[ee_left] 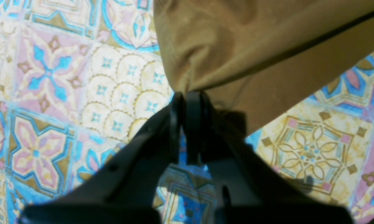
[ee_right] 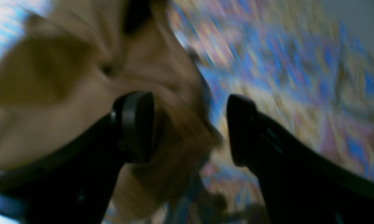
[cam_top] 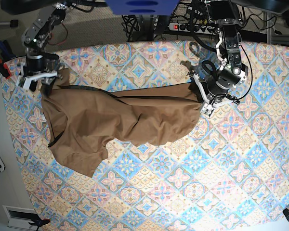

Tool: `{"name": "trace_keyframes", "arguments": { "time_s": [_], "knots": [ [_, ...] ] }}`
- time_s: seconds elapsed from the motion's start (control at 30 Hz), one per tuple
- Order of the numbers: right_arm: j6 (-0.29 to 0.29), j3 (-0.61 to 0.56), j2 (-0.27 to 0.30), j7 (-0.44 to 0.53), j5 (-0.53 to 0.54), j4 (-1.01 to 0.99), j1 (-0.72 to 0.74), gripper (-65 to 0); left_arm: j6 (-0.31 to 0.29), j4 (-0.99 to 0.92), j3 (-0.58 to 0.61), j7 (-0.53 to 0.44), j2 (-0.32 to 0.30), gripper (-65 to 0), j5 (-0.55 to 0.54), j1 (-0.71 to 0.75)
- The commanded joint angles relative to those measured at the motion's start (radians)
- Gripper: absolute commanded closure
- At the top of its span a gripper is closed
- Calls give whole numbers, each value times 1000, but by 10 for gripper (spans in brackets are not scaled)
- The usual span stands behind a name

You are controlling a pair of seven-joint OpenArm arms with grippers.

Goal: Layout the t-shirt on the table in an organized manner, then fold the t-shirt properly
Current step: 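Grasp the shirt with the left gripper and stretch it between grippers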

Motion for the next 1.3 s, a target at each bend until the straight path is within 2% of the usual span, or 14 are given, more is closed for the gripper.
{"name": "trace_keyframes", "arguments": {
  "time_s": [0.0, 0.4, 0.47, 0.57, 0.7, 1.0, 1.27],
  "knots": [
    [9, 3, 10, 33, 17, 9, 9, -354, 1, 16, -1, -16, -5, 0, -7, -8],
    [12, -3, 10, 86, 16, -140, 9, -354, 3, 16, -1, -16, -5, 0, -7, -8],
    [12, -5, 10, 86, 16, -164, 9, -339, 8, 16, -3, -16, -2, 0, -5, -11],
    [12, -5, 10, 80, 13, -175, 9, -234, 8, 16, -3, -16, 0, 0, -5, -9],
    [12, -5, 10, 79, 10, -160, 7, 0, 8, 16, -3, -16, 1, 0, -4, -6],
    [12, -5, 10, 77, 8, 46, 1, 0, 8, 22, 4, -14, 14, 0, -14, 38],
    [12, -19, 8, 77, 7, 230, -50, 0, 3, 223, 5, -16, 38, 0, -16, 109]
  ]
}}
